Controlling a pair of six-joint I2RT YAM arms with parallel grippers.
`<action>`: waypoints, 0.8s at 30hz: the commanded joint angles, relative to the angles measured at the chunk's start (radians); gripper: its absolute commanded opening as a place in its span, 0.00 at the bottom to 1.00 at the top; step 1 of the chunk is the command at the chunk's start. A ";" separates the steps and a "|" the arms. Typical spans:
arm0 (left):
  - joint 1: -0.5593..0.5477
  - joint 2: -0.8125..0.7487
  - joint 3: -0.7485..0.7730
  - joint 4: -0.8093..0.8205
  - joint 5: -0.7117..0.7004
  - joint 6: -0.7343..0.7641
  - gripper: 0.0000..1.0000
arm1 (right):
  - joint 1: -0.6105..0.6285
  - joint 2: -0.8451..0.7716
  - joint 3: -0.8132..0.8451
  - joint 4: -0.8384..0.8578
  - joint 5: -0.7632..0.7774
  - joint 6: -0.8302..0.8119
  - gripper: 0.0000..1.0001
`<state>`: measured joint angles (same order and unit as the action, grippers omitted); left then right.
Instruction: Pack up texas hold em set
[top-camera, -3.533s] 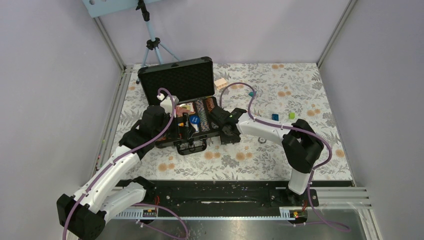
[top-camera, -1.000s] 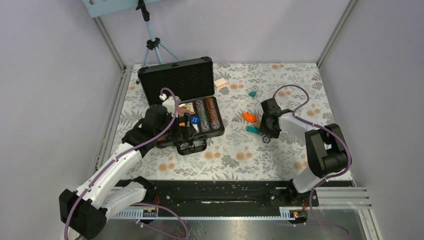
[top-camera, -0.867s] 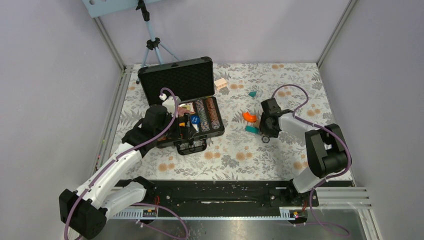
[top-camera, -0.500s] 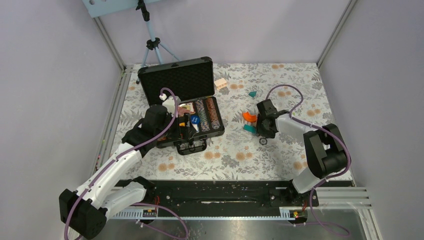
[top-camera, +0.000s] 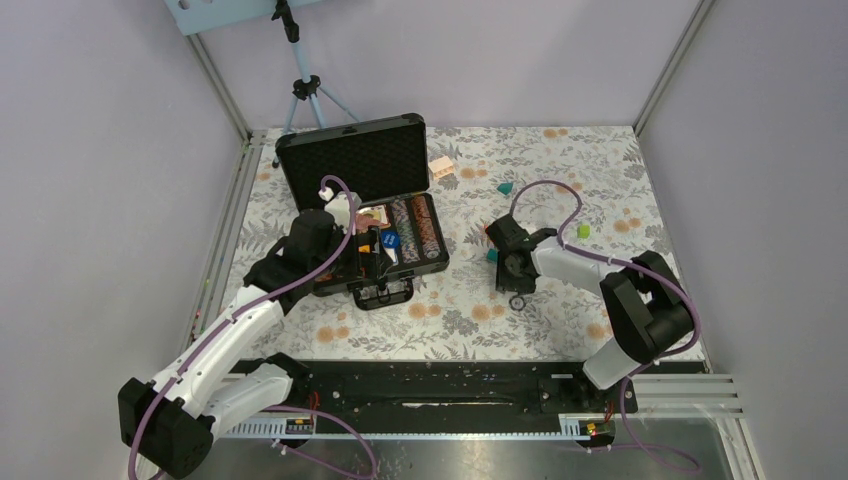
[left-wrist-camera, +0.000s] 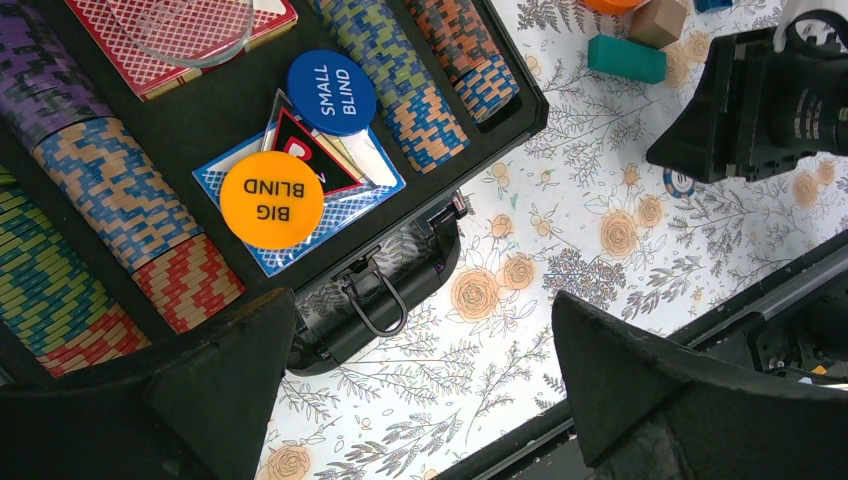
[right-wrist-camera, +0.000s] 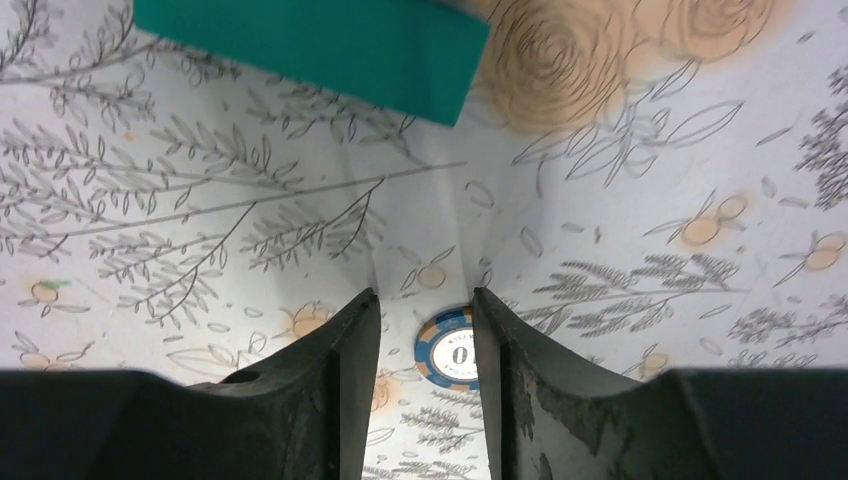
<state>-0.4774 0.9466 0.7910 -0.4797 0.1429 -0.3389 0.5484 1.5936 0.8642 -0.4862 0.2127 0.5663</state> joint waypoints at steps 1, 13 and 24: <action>0.005 -0.003 0.022 0.017 0.007 0.012 0.99 | 0.061 -0.032 -0.037 -0.081 0.014 0.132 0.46; 0.005 -0.005 0.022 0.016 0.017 0.011 0.99 | 0.111 -0.099 -0.095 -0.213 0.110 0.266 0.63; 0.005 -0.004 0.023 0.018 0.020 0.011 0.99 | 0.158 -0.104 -0.166 -0.118 0.030 0.282 0.56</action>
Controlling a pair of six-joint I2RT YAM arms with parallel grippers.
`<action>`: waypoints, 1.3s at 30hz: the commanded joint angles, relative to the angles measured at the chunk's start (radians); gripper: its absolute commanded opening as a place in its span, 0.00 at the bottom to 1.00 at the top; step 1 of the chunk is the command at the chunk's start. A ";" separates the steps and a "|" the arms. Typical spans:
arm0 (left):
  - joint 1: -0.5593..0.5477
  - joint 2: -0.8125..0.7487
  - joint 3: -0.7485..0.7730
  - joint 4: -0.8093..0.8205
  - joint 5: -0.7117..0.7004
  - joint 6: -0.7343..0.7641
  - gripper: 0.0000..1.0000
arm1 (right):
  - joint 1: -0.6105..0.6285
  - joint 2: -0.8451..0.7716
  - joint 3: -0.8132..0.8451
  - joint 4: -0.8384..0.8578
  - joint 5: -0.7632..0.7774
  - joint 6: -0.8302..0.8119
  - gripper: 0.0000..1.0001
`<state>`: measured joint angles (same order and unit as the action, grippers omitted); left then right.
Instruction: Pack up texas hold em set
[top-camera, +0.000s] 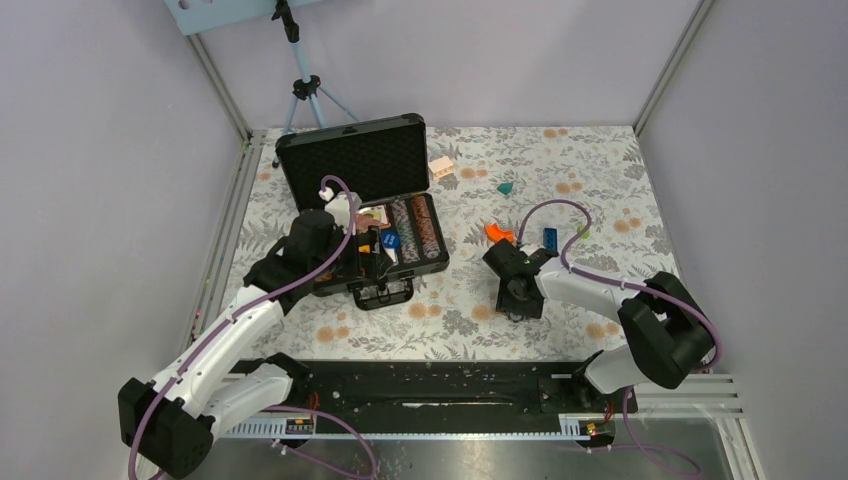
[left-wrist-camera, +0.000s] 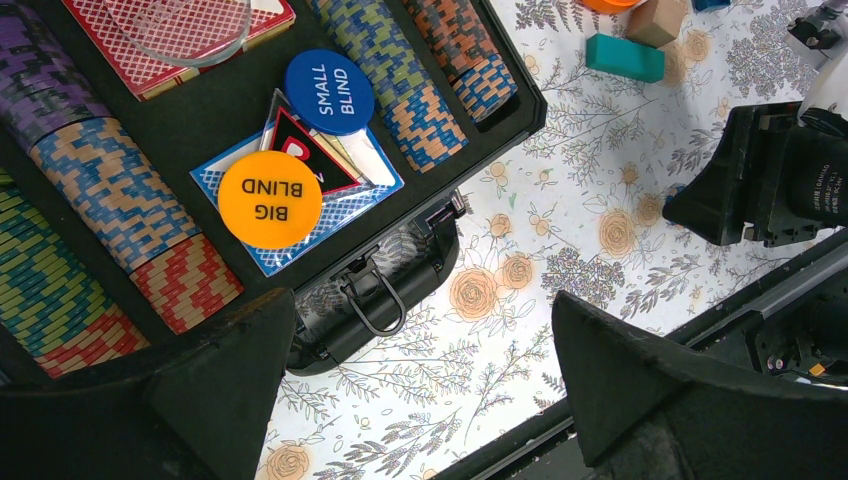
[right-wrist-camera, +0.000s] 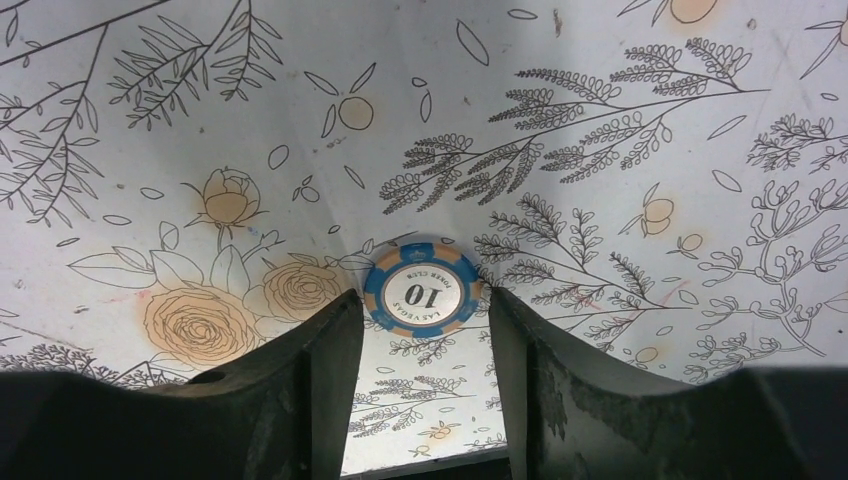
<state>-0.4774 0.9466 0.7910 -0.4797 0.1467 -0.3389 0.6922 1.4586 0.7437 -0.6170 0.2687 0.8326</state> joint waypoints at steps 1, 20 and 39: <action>0.006 -0.006 0.022 0.018 0.017 0.011 0.99 | 0.015 0.033 -0.051 0.035 -0.034 0.011 0.56; 0.005 0.001 0.022 0.020 0.019 0.009 0.99 | 0.032 0.118 -0.029 0.140 -0.103 -0.011 0.46; 0.006 0.006 0.024 0.020 0.019 0.011 0.99 | 0.058 0.110 0.034 0.181 -0.110 -0.053 0.42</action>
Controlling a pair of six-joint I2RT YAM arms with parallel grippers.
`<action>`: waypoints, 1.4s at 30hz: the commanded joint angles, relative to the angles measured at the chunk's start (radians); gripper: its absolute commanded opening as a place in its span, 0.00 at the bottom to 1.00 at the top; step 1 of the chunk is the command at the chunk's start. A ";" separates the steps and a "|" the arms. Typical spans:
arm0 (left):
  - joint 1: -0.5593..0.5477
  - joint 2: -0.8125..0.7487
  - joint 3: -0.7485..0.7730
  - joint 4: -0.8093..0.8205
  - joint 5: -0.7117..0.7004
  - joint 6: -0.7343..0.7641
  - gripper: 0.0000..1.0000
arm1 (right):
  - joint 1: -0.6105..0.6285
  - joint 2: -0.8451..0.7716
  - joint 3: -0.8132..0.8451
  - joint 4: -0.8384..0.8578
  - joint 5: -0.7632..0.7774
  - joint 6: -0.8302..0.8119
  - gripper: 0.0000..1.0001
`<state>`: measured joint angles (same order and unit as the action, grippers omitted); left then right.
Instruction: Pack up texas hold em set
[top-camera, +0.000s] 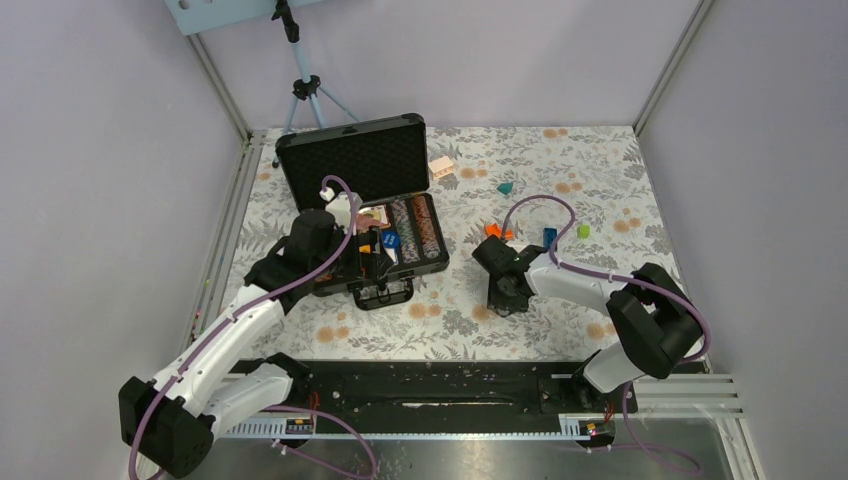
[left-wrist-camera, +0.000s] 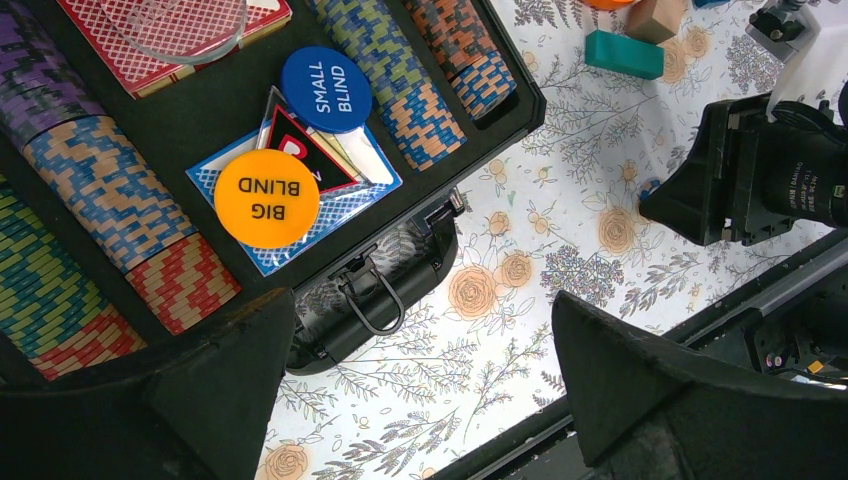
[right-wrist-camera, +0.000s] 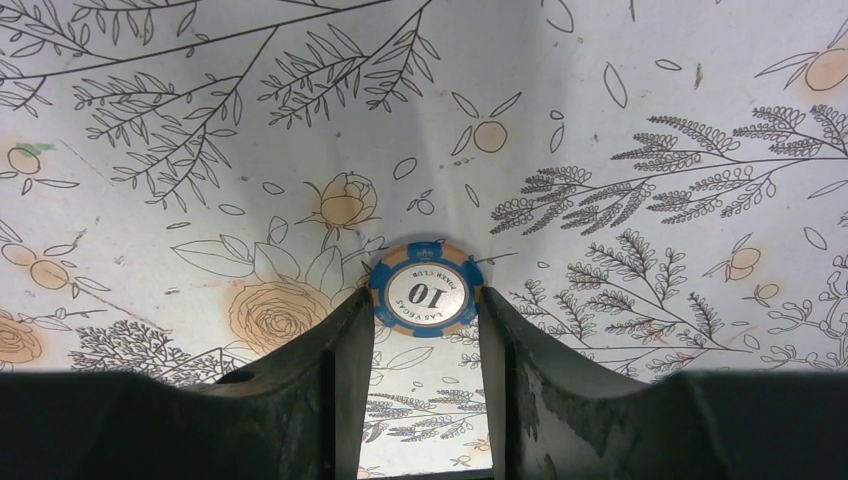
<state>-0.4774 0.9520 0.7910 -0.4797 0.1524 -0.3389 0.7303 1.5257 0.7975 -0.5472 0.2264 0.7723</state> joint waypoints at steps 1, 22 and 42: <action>0.005 0.001 0.024 0.020 0.013 0.011 0.99 | 0.020 0.042 -0.007 0.103 -0.068 0.001 0.42; 0.005 0.001 0.024 0.018 0.010 0.011 0.99 | 0.018 0.058 0.219 0.000 -0.058 -0.050 0.43; 0.006 0.010 0.024 0.016 0.011 0.011 0.99 | -0.129 0.054 0.004 0.097 -0.024 -0.045 0.67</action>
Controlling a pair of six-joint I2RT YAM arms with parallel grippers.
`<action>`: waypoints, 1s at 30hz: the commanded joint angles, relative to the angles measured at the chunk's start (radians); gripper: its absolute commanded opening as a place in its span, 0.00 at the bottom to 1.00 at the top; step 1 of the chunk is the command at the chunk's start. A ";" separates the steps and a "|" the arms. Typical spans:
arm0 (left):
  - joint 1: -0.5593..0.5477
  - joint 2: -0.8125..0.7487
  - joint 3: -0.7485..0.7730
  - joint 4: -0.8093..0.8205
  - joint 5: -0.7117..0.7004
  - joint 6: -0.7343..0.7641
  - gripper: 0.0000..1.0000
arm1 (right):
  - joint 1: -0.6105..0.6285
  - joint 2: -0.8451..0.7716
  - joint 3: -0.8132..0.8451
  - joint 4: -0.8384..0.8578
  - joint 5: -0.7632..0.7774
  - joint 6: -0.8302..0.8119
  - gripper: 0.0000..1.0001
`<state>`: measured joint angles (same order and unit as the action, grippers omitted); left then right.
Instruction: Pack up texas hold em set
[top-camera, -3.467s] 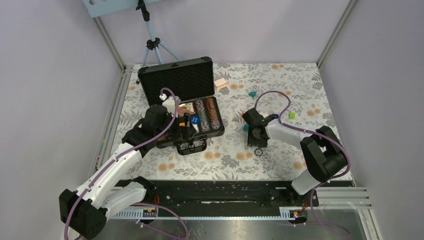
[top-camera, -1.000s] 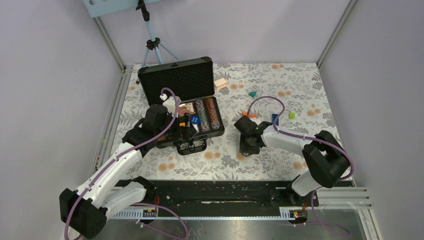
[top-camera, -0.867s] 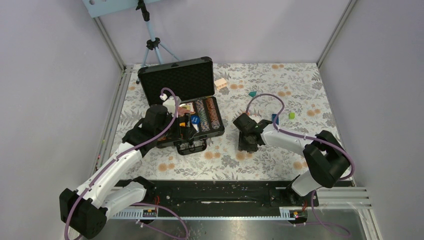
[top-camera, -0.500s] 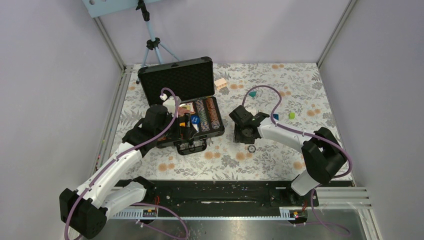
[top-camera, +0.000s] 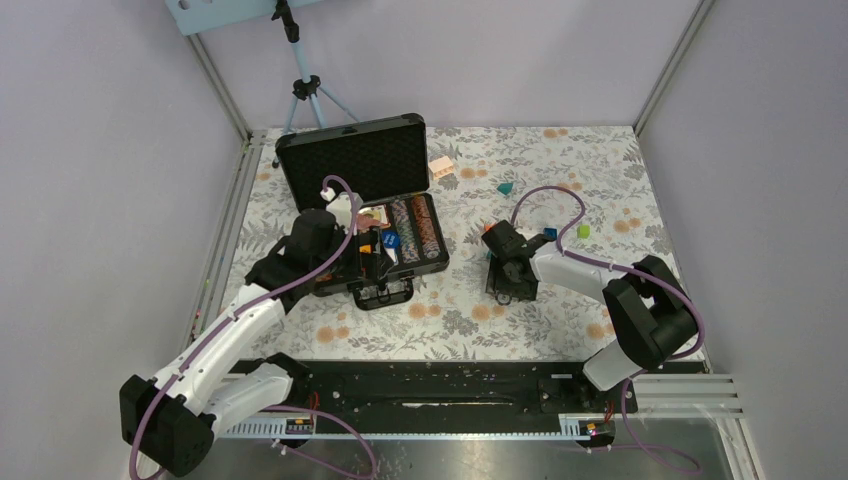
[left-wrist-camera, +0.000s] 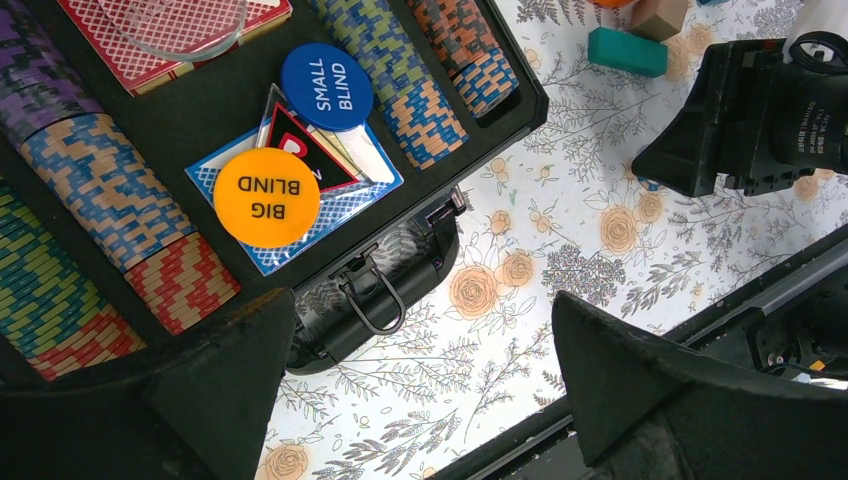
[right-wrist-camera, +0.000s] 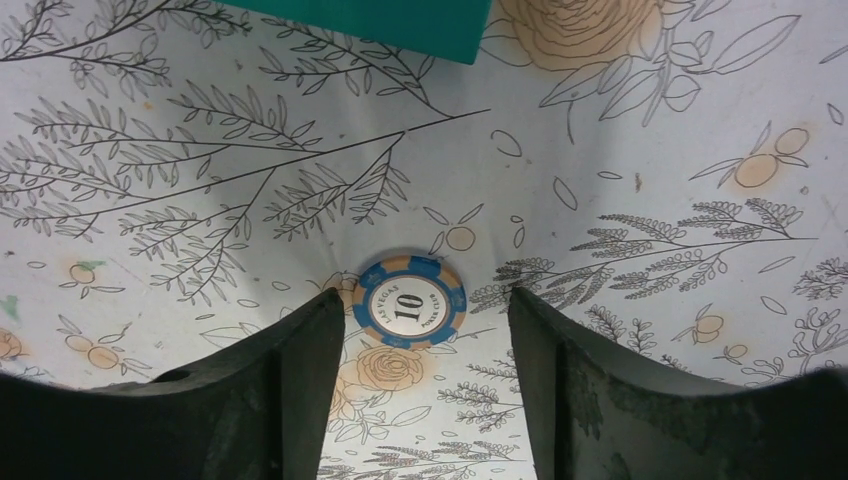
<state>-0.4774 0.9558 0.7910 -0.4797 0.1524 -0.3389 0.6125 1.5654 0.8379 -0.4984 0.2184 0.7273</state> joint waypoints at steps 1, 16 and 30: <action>0.005 0.007 0.024 0.017 0.011 0.011 0.99 | -0.011 0.022 -0.039 0.051 -0.025 -0.002 0.65; 0.005 0.014 0.027 0.018 0.018 0.009 0.99 | 0.036 0.055 -0.046 0.037 -0.091 0.009 0.60; 0.005 0.008 0.024 0.018 0.015 0.010 0.99 | 0.049 0.077 -0.030 0.043 -0.101 0.013 0.47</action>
<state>-0.4774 0.9661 0.7910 -0.4797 0.1535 -0.3389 0.6422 1.5791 0.8463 -0.4938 0.2157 0.7044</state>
